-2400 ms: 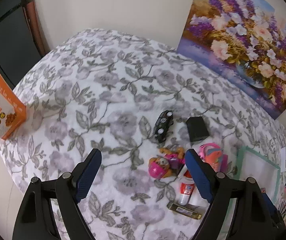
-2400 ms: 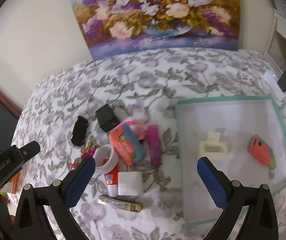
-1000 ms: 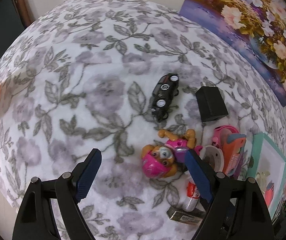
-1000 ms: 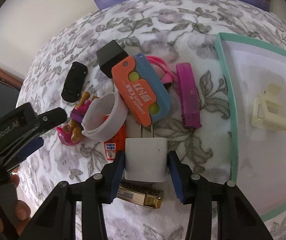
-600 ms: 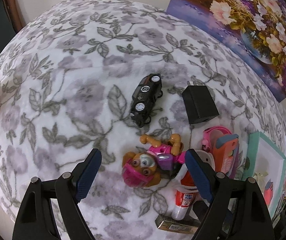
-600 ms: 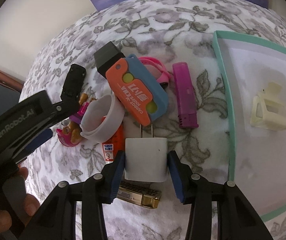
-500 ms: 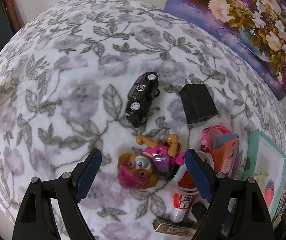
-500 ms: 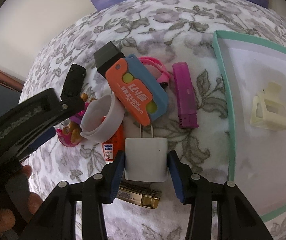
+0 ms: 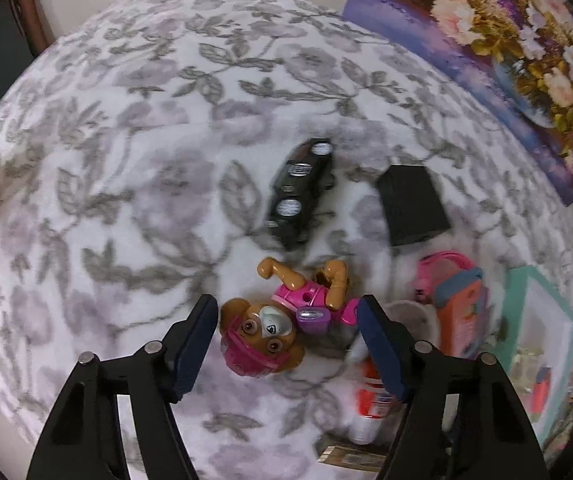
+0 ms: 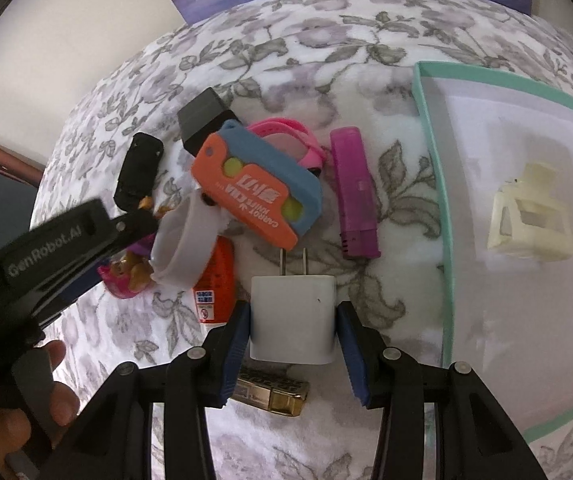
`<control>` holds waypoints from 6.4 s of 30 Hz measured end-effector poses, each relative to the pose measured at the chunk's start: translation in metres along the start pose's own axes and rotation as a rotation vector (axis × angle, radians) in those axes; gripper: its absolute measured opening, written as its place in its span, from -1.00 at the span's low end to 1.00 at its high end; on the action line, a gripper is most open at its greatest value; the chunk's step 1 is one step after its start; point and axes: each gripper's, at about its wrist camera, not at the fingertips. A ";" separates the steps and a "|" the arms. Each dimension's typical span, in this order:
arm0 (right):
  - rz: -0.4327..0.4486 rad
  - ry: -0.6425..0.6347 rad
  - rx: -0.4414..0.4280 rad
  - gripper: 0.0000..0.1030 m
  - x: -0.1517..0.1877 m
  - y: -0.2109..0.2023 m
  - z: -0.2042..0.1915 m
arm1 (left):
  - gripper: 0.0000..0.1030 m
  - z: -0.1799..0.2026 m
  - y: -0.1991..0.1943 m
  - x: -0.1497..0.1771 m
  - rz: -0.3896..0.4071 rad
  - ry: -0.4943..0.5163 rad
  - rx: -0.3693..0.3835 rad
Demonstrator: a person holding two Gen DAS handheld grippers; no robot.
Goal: Organize rigid objects
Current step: 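Hold charger in right tool while left tool grasps pink-helmeted toy dog, then lift charger with right tool while left tool lifts toy dog toward tray, then open right tool to release charger in tray while left tool carries toy dog, then open left tool to drop toy dog in tray while right tool withdraws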
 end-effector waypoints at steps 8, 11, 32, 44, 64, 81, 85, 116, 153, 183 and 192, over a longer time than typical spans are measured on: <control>-0.001 -0.006 0.013 -0.09 0.001 -0.001 -0.001 | 0.41 -0.024 -0.001 0.000 -0.013 -0.067 0.015; -0.001 -0.014 0.024 -0.09 0.002 0.000 -0.004 | 0.41 -0.029 -0.002 0.000 -0.013 -0.073 0.012; -0.016 -0.080 0.124 -0.04 0.001 0.016 -0.024 | 0.39 -0.010 0.027 -0.001 -0.057 -0.025 -0.045; -0.008 -0.143 0.214 0.03 0.004 0.031 -0.050 | 0.37 -0.009 0.027 0.001 -0.062 -0.018 -0.061; 0.011 -0.177 0.250 -0.11 0.016 0.037 -0.062 | 0.24 -0.007 0.013 0.004 -0.039 -0.007 -0.057; 0.109 -0.145 0.106 -0.12 0.008 -0.026 -0.025 | 0.24 -0.006 -0.073 0.012 0.158 0.002 -0.040; 0.148 -0.106 0.105 -0.12 0.009 -0.043 -0.010 | 0.24 0.004 -0.090 0.020 0.203 0.020 -0.035; 0.328 0.372 0.168 -0.11 0.034 -0.129 0.176 | 0.24 0.186 -0.059 0.115 0.139 0.477 -0.001; 0.211 0.387 0.176 -0.06 0.034 -0.096 0.193 | 0.26 0.221 0.010 0.143 -0.055 0.580 -0.039; 0.217 0.326 0.188 0.36 0.030 -0.095 0.172 | 0.45 0.151 -0.017 0.090 0.010 0.300 -0.033; 0.210 0.296 0.186 0.75 0.027 -0.089 0.164 | 0.67 0.142 -0.018 0.084 0.030 0.285 -0.049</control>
Point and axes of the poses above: each gripper's, at about its wrist camera, not at the fingertips, and y roughly the way its jaws point, z to its right, x to its underside, and after that the axes turned 12 degrees about -z, right-handed
